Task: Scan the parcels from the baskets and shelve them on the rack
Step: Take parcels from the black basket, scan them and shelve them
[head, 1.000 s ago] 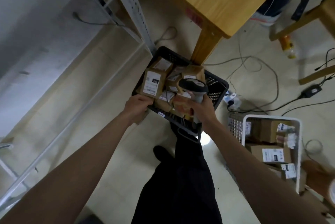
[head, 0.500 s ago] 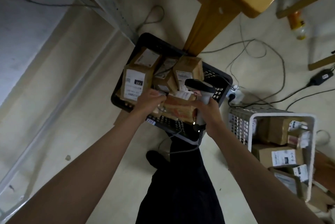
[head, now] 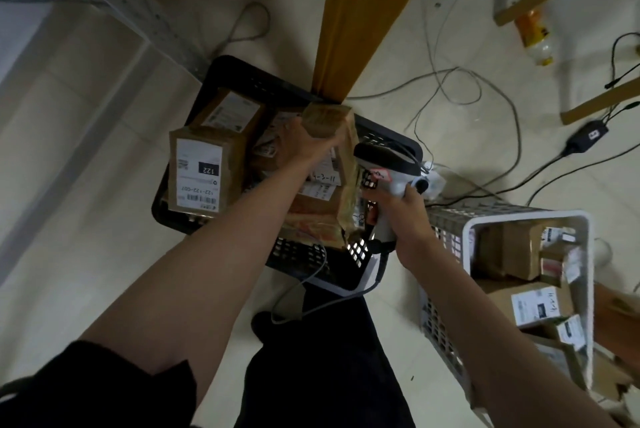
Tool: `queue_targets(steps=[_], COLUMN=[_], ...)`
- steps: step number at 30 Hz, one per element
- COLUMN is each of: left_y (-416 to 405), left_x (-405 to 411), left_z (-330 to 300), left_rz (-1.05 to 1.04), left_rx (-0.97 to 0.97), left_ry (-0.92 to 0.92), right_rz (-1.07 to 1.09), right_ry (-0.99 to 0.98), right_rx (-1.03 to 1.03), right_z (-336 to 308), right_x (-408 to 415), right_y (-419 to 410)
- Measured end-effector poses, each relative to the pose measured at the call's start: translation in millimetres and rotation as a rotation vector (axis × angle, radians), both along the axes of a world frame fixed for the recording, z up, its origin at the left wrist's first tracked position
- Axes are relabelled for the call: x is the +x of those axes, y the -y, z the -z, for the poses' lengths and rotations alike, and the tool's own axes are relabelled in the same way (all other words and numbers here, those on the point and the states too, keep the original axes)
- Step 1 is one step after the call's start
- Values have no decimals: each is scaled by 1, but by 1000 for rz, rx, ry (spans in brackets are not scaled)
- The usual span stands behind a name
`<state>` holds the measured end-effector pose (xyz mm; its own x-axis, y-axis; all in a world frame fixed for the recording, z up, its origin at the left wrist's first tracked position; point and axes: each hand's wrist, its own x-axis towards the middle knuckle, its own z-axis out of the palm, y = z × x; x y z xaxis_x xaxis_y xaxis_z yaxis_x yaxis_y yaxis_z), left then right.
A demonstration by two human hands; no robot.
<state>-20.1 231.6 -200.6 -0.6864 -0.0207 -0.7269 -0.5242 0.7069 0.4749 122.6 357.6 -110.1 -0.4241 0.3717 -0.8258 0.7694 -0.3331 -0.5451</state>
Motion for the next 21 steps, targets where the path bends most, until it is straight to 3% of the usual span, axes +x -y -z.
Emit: queue_targets(steps=[5, 10, 21], left_y=[-10, 6, 129], left_x=[5, 47, 164], left_z=[0, -40, -212], left_rz=[-143, -203, -567], left_rx=[65, 114, 149], left_ry=[10, -88, 123], right_rz=[-37, -23, -243], right_ry=[-21, -41, -196], right_rx=[0, 15, -24], right_z=[1, -20, -167], right_x=[10, 21, 57], right_y=[3, 9, 67])
